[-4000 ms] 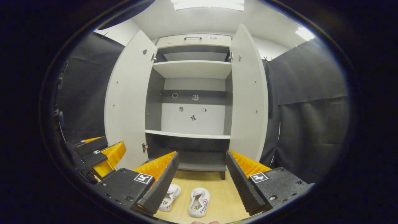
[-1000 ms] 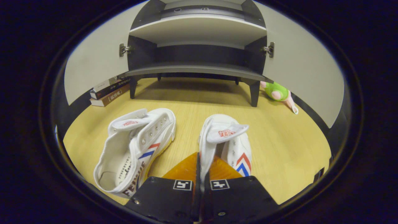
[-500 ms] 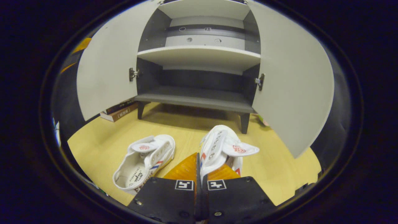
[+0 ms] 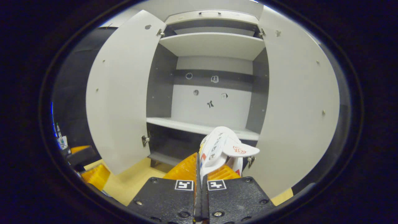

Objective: Grab one shoe with the right hand and put it into the shoe cabinet, grab the other shoe with the left hand and put it into the shoe cabinet; then close the right door with the right hand and the left door with the left hand.

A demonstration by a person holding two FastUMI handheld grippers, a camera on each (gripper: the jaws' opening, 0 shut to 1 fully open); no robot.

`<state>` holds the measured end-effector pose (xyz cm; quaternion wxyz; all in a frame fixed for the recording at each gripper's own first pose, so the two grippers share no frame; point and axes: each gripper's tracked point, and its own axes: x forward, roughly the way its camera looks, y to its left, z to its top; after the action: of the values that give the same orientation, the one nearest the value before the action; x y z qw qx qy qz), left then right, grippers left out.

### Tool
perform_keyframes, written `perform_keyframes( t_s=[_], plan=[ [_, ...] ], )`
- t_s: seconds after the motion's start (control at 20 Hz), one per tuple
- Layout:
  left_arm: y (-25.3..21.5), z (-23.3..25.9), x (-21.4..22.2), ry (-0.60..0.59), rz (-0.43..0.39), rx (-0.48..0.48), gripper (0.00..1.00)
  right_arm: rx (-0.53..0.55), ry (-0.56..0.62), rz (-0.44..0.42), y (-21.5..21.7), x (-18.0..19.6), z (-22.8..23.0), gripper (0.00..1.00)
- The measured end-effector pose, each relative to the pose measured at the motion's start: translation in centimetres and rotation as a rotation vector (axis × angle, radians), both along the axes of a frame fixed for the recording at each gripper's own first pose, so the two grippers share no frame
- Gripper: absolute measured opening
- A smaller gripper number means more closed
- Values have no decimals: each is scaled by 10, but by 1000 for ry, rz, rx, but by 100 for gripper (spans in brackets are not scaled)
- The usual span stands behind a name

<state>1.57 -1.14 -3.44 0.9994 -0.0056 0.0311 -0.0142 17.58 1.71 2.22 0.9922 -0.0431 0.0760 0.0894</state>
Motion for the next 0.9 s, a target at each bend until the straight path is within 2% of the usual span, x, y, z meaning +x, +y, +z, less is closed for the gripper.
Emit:
perform_keyframes(
  t_s=[0.05,0.2,0.35,0.5,0.65,0.9],
  plan=[
    [-1,0,-2,1,0,2,95,-18,-7,-2,-1,21,20,1],
    [-1,-1,-4,1,-4,-3,95,-17,15,-11,-1,95,68,3],
    [-3,-7,-3,18,-9,-11,95,-30,96,-35,-2,164,73,3],
    [-4,-14,-1,38,-17,-21,95,-33,203,-69,-2,221,51,4],
    [0,-18,1,50,-18,-16,95,-69,307,-109,-8,248,19,4],
    [7,-31,2,86,-13,-12,95,-103,414,-133,-9,267,-9,4]
  ],
)
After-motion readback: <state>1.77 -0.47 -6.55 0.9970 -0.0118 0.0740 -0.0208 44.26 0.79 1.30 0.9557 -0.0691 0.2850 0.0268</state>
